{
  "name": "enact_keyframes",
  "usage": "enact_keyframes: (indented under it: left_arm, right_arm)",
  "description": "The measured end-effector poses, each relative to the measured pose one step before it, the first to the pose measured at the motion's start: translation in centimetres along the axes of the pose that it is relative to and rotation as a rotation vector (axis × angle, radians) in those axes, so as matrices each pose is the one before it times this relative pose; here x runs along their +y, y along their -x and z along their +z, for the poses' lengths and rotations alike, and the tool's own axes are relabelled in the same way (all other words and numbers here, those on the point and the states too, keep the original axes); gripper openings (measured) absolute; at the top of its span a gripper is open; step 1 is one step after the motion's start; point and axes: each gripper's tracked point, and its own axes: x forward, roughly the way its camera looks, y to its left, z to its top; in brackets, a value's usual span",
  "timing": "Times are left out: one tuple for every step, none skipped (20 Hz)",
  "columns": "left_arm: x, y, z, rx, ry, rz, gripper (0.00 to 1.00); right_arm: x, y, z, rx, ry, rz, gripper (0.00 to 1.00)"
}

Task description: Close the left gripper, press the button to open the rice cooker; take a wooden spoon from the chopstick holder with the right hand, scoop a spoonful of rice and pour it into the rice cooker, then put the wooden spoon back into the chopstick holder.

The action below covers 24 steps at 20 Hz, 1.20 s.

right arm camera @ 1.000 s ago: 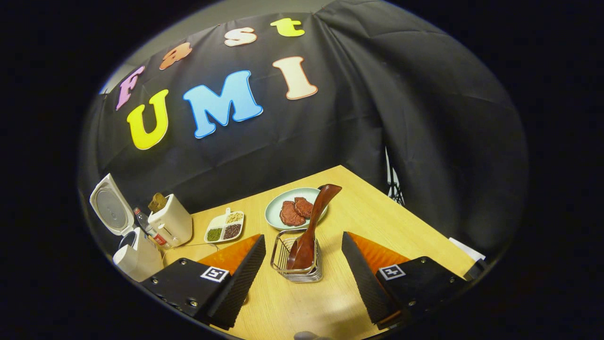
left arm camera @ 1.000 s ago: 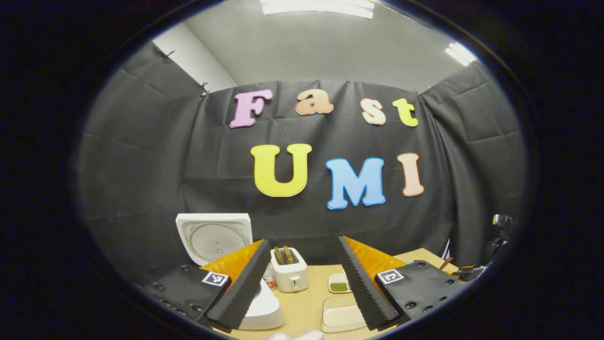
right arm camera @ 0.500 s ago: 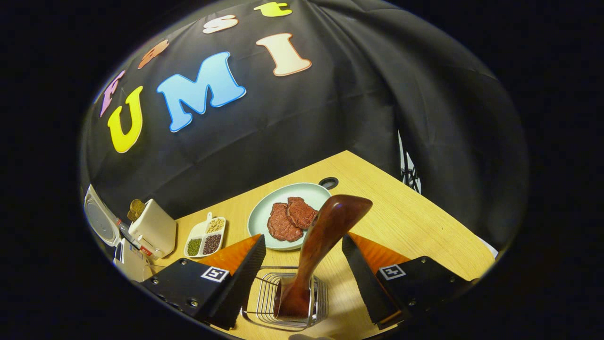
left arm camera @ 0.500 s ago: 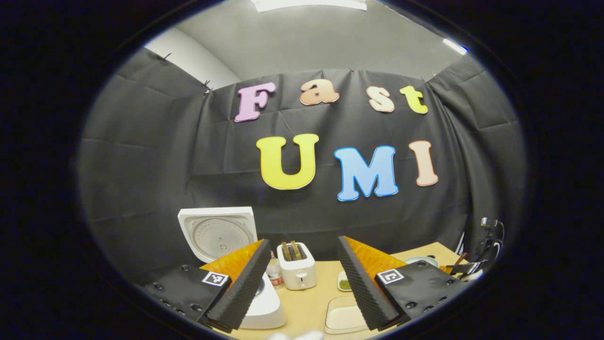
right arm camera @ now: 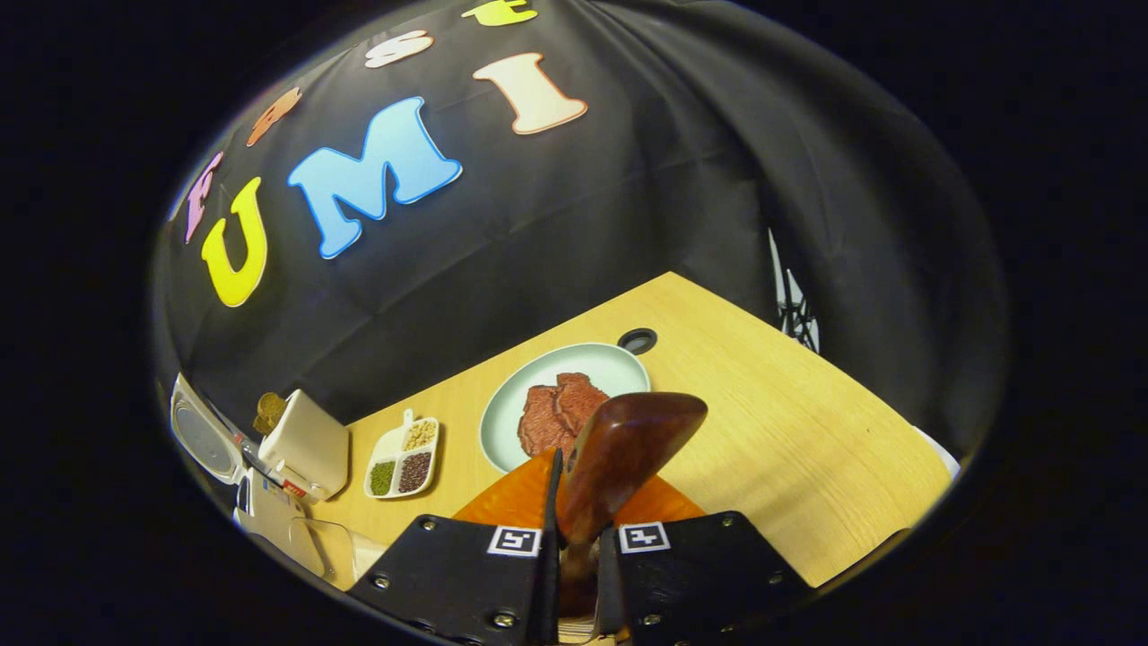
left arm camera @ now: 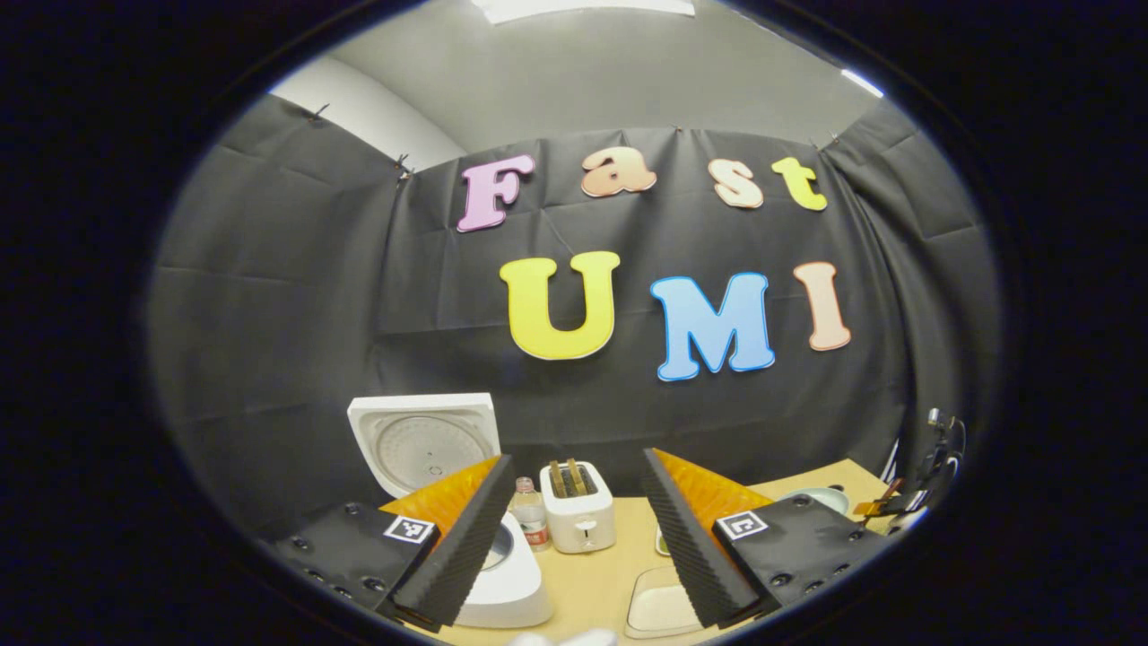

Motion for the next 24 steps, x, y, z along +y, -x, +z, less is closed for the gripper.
enact_keyframes:
  left_arm:
    - [-0.017, -0.081, 0.065, 0.00114, -0.00184, -0.00217, 0.96]
    - [0.084, 0.048, -0.017, -0.00198, -0.00243, 0.00171, 0.98]
    - [0.062, 0.002, 0.091, -0.00198, -0.00065, -0.00331, 0.99]
    - [0.244, 0.077, -0.057, 0.00130, -0.00296, 0.00423, 0.96]
    - [0.391, 0.017, 0.052, -0.00520, 0.00013, 0.00324, 0.96]
    - [0.224, -0.010, -0.017, -0.00182, -0.00088, 0.00123, 0.96]
    - [0.586, -0.050, -0.016, 0.00025, -0.00300, 0.00734, 0.96]
    - [0.422, 0.060, -0.069, -0.00212, -0.00426, 0.00264, 0.96]
    - [0.520, 0.014, 0.120, -0.00393, -0.00468, 0.00406, 0.96]
    - [0.513, 0.080, 0.031, -0.00437, -0.00400, 0.00362, 0.96]
    - [0.364, 0.159, 0.029, -0.00330, -0.00198, -0.00277, 0.96]
    - [0.357, 0.237, -0.157, -0.00088, 0.00038, -0.00327, 0.96]
    - [0.365, 0.136, -0.189, 0.00225, -0.00208, -0.00662, 0.96]
    - [0.694, 0.273, -0.280, 0.00000, -0.00434, 0.00191, 0.96]
    - [0.804, 0.287, -0.253, 0.00314, 0.00171, 0.00431, 0.96]
    - [0.621, 0.264, -0.231, 0.00413, 0.00517, 0.00248, 0.97]
    - [0.715, 0.174, -0.216, 0.00441, 0.00365, 0.00275, 0.97]
    - [0.764, 0.241, -0.311, 0.00574, 0.00026, 0.00357, 0.98]
    - [0.827, 0.115, -0.145, 0.00371, -0.00222, 0.00606, 0.98]
    - [0.826, 0.196, -0.079, 0.00217, 0.00252, 0.00772, 0.98]
    - [0.685, 0.042, -0.123, 0.00402, 0.00432, 0.00243, 0.99]
    - [0.545, 0.187, -0.107, -0.00009, 0.00672, 0.00287, 0.99]
    - [0.594, 0.009, -0.040, 0.00248, 0.00587, 0.00638, 0.99]
    - [0.628, 0.038, -0.060, 0.00031, 0.00803, 0.00624, 0.98]
  right_arm:
    - [-0.091, -0.004, 0.015, 0.00184, -0.00208, -0.00402, 0.17]
    - [-0.084, 0.127, 0.001, 0.00001, 0.00271, -0.00888, 0.17]
    - [0.275, 0.085, 0.101, 0.00188, 0.01063, 0.00792, 0.17]
    - [0.107, 0.237, 0.129, -0.00440, 0.00789, -0.00695, 0.17]
    - [0.437, 0.375, 0.438, -0.00596, 0.01889, 0.00202, 0.18]
    - [0.240, 0.508, 0.678, -0.02212, 0.03751, -0.00643, 0.17]
    - [0.617, 0.572, 0.818, -0.01903, 0.03143, -0.00157, 0.17]
    - [0.713, 0.684, 0.973, -0.01823, 0.02705, 0.00299, 0.17]
    - [0.423, 0.647, 1.207, -0.02037, 0.03190, -0.00889, 0.17]
    - [0.392, 0.672, 1.279, -0.02220, 0.03271, -0.00379, 0.17]
    - [0.475, 0.493, 1.556, -0.02105, 0.02419, -0.00210, 0.17]
    - [0.628, 0.708, 1.413, -0.01893, 0.01732, 0.00435, 0.17]
    - [0.636, 0.573, 1.234, -0.00517, 0.00523, 0.00697, 0.17]
    - [0.912, 0.574, 1.390, -0.01041, 0.00156, 0.00934, 0.17]
    - [1.038, 0.756, 1.552, -0.01185, 0.00548, 0.00973, 0.17]
    - [1.275, 0.828, 1.377, -0.01729, 0.00825, 0.01371, 0.17]
    - [1.425, 0.621, 1.566, -0.02365, 0.01469, 0.00963, 0.17]
    - [1.446, 0.494, 1.154, -0.01679, 0.01755, 0.01002, 0.17]
    - [1.576, 0.435, 0.939, -0.01153, 0.01361, 0.01494, 0.17]
    - [1.744, 0.373, 0.693, -0.00861, 0.00767, 0.01569, 0.17]
    - [1.767, 0.382, 0.515, -0.00474, -0.00328, 0.02325, 0.17]
    - [1.901, 0.153, 0.292, -0.00413, -0.00076, 0.02160, 0.17]
    - [1.848, 0.231, 0.065, 0.00301, 0.00494, 0.02286, 0.17]
    - [1.708, 0.211, -0.281, 0.00250, 0.01252, 0.02040, 0.17]
